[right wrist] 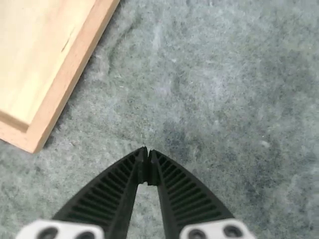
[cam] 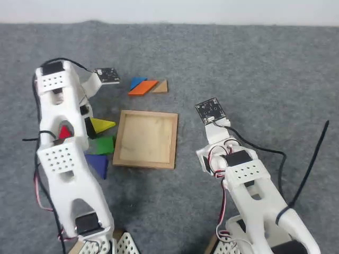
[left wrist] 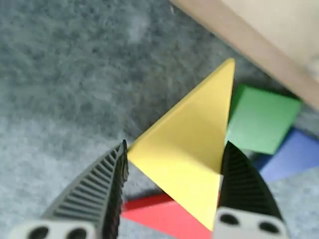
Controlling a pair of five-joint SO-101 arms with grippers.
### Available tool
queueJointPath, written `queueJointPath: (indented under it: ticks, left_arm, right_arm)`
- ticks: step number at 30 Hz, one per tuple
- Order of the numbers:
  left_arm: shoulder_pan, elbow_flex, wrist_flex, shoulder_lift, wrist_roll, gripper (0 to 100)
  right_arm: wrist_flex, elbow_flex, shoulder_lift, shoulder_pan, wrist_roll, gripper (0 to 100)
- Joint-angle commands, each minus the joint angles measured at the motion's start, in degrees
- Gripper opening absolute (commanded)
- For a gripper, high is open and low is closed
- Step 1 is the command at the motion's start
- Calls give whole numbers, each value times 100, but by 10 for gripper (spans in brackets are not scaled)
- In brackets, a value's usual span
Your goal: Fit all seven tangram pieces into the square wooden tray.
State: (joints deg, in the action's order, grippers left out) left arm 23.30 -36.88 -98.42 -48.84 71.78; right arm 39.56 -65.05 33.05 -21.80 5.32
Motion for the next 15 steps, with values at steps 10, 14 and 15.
queueJointPath:
  ticks: [10,14,15]
  left_arm:
    - [-264,1499,-193,2233,299,44]
    - [-642,2220,-202,2699,870,39]
    - [-765,2422,-202,2831,1020,36]
  right_arm:
    - [-75,70,57,110,79,8]
    - [-75,97,66,110,79,8]
    - [-75,105,66,110,79,8]
